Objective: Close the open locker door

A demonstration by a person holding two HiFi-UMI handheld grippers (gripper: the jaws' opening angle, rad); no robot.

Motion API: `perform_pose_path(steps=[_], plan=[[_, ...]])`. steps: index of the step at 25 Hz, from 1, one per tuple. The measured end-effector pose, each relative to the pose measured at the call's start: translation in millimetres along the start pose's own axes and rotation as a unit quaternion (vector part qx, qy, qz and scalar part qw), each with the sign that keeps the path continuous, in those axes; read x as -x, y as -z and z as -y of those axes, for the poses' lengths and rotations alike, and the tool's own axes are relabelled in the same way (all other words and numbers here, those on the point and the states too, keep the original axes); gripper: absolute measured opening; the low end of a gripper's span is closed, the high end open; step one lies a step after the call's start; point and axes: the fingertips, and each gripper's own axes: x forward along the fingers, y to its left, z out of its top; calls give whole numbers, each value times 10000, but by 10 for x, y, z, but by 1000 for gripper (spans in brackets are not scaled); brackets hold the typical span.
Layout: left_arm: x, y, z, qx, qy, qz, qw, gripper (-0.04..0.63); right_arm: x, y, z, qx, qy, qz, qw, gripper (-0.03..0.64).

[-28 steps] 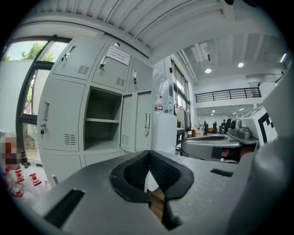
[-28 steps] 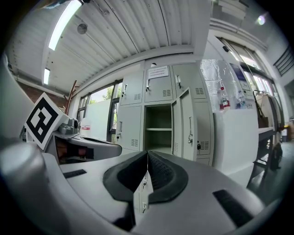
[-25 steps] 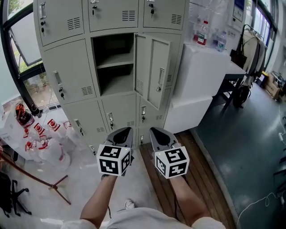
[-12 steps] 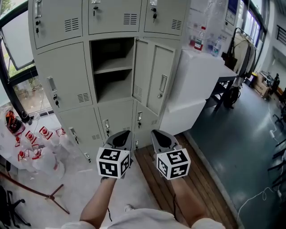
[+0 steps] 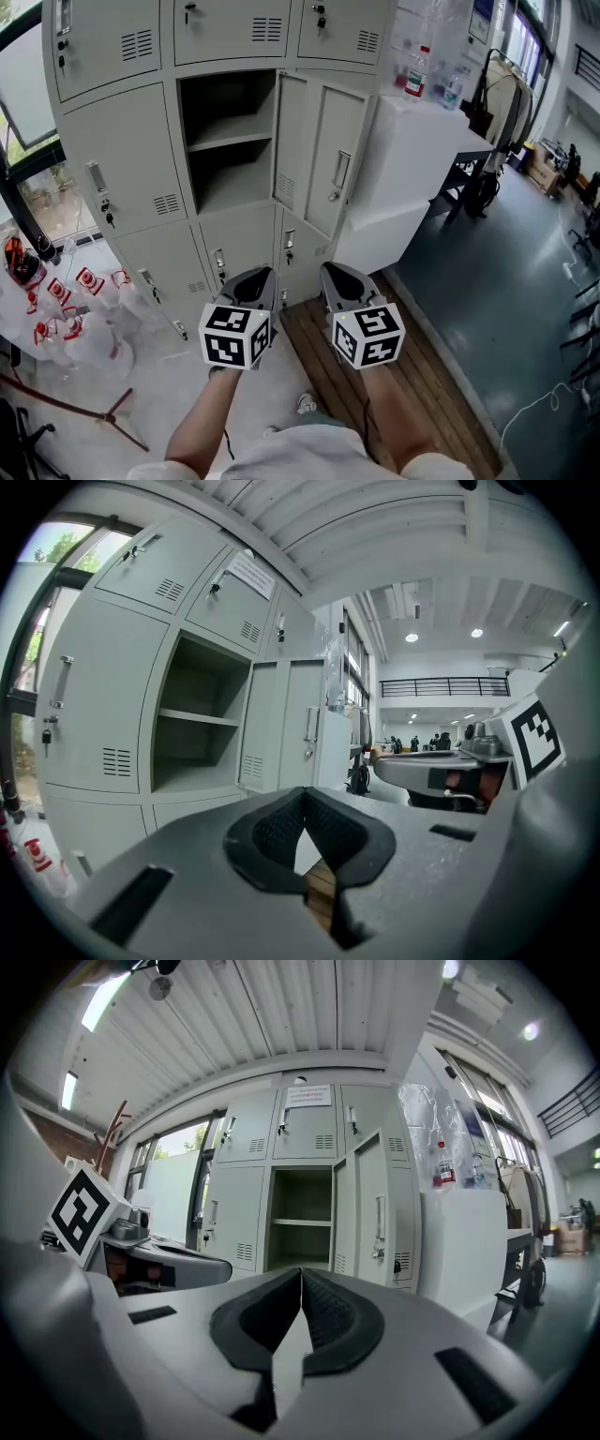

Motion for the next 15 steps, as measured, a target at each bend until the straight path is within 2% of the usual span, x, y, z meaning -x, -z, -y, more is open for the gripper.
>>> perform_pose_path(steps=[15], plan=[[-934, -245, 55, -374, 246, -58, 9990, 7, -516, -128, 762, -160, 86, 346, 9992, 6]])
